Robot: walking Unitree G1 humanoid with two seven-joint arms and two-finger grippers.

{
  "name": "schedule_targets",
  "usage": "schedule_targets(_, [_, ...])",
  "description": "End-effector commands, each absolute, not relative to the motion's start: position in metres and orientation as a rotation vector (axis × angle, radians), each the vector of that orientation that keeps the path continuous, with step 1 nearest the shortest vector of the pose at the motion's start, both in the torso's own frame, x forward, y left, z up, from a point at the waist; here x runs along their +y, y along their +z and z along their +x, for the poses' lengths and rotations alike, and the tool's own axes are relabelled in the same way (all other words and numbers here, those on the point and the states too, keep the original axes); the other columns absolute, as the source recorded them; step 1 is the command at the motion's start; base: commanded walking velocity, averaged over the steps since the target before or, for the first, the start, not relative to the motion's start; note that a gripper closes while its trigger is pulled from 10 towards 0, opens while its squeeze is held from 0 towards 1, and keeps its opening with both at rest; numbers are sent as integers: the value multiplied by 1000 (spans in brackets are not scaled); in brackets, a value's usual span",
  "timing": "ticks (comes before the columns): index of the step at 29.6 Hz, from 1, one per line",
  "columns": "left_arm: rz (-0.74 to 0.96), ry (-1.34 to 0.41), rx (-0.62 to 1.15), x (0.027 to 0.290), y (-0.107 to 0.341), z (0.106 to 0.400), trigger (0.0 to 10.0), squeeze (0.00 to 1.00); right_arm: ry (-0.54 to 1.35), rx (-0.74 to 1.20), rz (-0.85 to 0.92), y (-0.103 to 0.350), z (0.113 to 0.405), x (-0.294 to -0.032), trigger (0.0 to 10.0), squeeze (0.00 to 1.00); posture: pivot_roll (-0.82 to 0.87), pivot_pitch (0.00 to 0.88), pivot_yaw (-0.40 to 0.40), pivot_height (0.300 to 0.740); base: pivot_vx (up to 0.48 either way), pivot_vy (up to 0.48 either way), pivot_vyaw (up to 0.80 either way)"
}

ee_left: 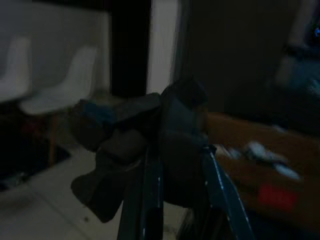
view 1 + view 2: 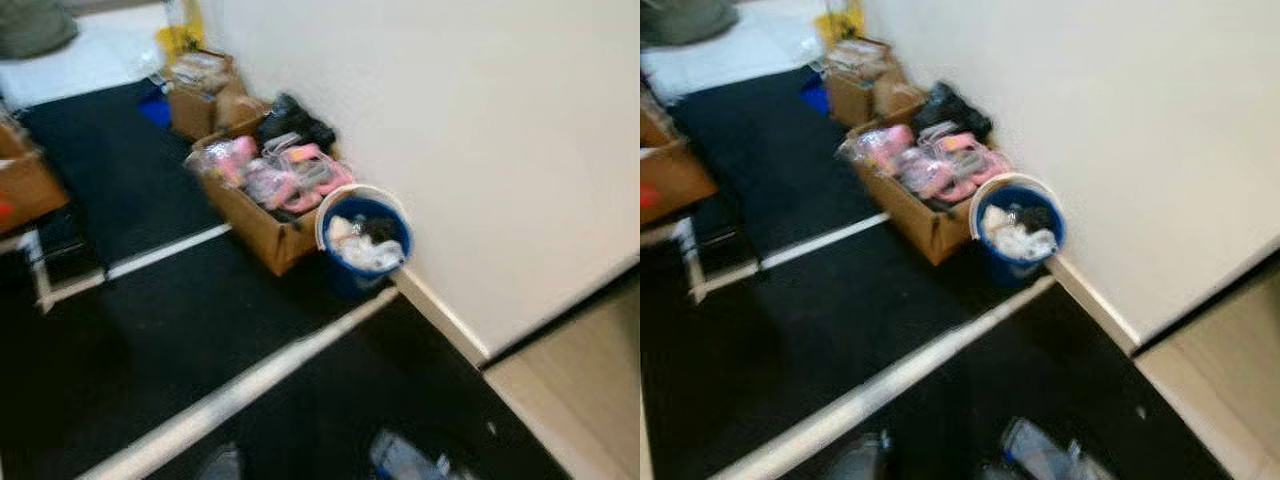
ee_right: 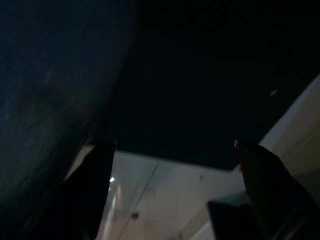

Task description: Picking trash to rubbish bin

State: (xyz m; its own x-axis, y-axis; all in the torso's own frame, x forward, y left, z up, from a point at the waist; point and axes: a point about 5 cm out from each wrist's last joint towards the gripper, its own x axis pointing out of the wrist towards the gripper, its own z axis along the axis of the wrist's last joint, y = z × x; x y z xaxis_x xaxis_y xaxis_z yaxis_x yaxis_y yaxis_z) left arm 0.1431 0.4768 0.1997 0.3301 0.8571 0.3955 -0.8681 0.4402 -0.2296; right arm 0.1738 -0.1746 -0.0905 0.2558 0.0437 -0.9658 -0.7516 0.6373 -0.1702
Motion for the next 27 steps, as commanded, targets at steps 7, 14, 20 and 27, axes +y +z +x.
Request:
schedule_targets(7, [76,1011,-563,459,222,161,10000,0,608,1221,-659,-95,164,-169,10000,0,161,158,-64,740,119,0,436])
schedule_targets(14, [43,971,-514,451,212,171,10000,0,619,1223,-658,-96,163,-168,10000,0,164,162,-62,740,334,0,0])
schedule_targets(20, [32,953,-491,448,212,175,10000,0,645,1224,-620,-96,161,-166,10000,0,170,163,-59,740,358,0,0])
schedule_targets(27, [24,917,-474,446,212,183,10000,0,669,1221,-654,-96,160,-165,10000,0,173,158,-52,740,370,0,621])
